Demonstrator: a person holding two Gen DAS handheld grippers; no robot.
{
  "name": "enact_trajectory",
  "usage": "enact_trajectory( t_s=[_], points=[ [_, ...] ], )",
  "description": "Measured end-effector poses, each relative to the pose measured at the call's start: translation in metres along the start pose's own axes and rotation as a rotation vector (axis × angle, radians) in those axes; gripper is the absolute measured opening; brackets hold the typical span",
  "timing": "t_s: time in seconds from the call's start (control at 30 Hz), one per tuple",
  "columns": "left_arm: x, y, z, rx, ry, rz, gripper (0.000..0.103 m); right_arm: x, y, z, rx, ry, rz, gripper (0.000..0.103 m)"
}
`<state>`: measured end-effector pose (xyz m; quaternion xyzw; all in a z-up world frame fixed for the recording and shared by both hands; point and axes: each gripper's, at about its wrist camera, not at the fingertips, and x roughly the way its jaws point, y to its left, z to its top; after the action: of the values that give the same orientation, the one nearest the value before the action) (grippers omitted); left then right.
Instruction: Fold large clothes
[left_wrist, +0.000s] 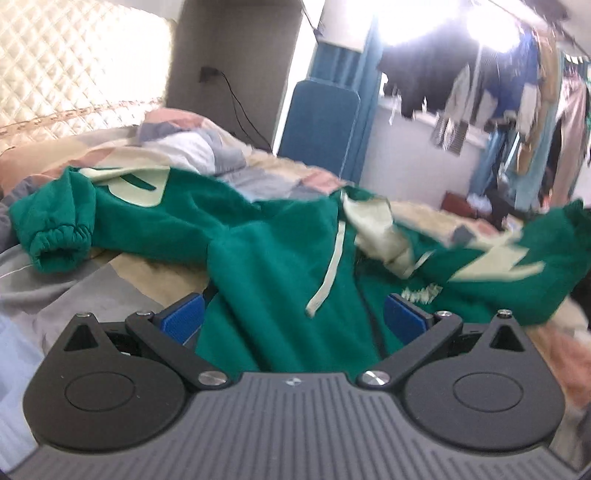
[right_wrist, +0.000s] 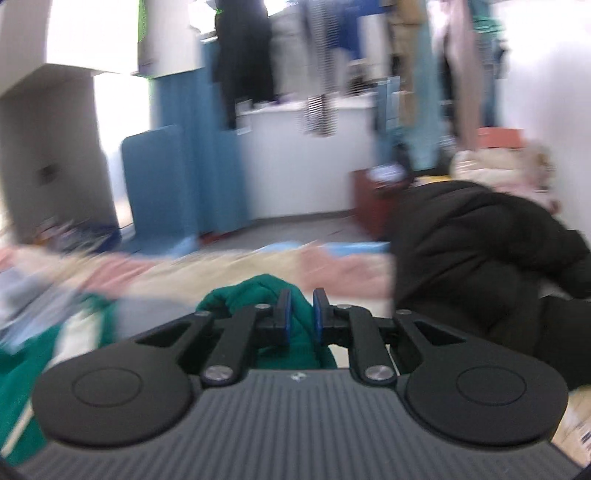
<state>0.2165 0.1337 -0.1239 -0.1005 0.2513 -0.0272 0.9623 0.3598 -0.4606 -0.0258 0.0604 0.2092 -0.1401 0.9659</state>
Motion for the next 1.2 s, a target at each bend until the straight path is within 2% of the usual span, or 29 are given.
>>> enact_trajectory(
  t_s=[0.13,0.17,0.23,0.33,0.4,0.5,0.57,0.7,0.73,0.8,0.83,0.87,0.93,1.03,1.13,1.2],
  points=[
    [0.027,0.02,-0.004,-0.012,0.063,-0.004,0.103,0.063,-0.043,-0.015,0.08,0.041,-0.144,0.013],
    [0.033,0.027,-0.004,-0.028,0.07,0.0,0.103,0.076,-0.051,-0.023,0.081,0.05,-0.177,0.003],
    [0.046,0.037,-0.005,-0.055,0.074,0.002,0.103,0.098,-0.064,-0.043,0.042,0.052,-0.261,0.003],
    [0.066,0.05,-0.003,-0.092,0.092,-0.025,0.103,0.114,-0.092,-0.071,0.118,0.099,-0.27,0.003],
    [0.08,0.055,-0.002,-0.097,0.114,-0.007,0.103,0.12,-0.104,-0.086,0.175,0.127,-0.222,0.003],
    [0.093,0.061,0.001,-0.108,0.124,-0.003,0.103,0.113,-0.102,-0.103,0.156,0.155,-0.148,0.005],
    [0.096,0.067,0.002,-0.147,0.128,-0.018,0.103,0.097,-0.094,-0.11,0.154,0.16,-0.103,0.005],
    [0.086,0.067,-0.001,-0.166,0.138,-0.036,0.103,0.063,-0.076,-0.116,0.239,0.191,0.034,0.008],
    [0.08,0.066,-0.003,-0.167,0.144,-0.042,0.103,0.055,-0.068,-0.117,0.257,0.214,0.075,0.012],
    [0.067,0.066,-0.006,-0.171,0.162,-0.052,0.103,0.038,-0.048,-0.119,0.289,0.277,0.191,0.029],
    [0.059,0.065,-0.009,-0.178,0.169,-0.052,0.103,0.027,-0.039,-0.122,0.291,0.303,0.243,0.051],
    [0.051,0.066,-0.012,-0.188,0.175,-0.058,0.103,0.015,-0.027,-0.125,0.292,0.325,0.296,0.062],
    [0.036,0.067,-0.016,-0.204,0.183,-0.073,0.103,-0.008,-0.005,-0.132,0.286,0.377,0.38,0.062],
    [0.011,0.065,-0.022,-0.213,0.177,-0.102,0.103,-0.044,0.028,-0.148,0.309,0.48,0.455,0.062],
    [-0.013,0.059,-0.028,-0.214,0.17,-0.139,0.102,-0.075,0.06,-0.175,0.372,0.597,0.469,0.062],
    [-0.025,0.055,-0.032,-0.214,0.163,-0.159,0.102,-0.092,0.076,-0.194,0.392,0.66,0.432,0.062]
  ],
)
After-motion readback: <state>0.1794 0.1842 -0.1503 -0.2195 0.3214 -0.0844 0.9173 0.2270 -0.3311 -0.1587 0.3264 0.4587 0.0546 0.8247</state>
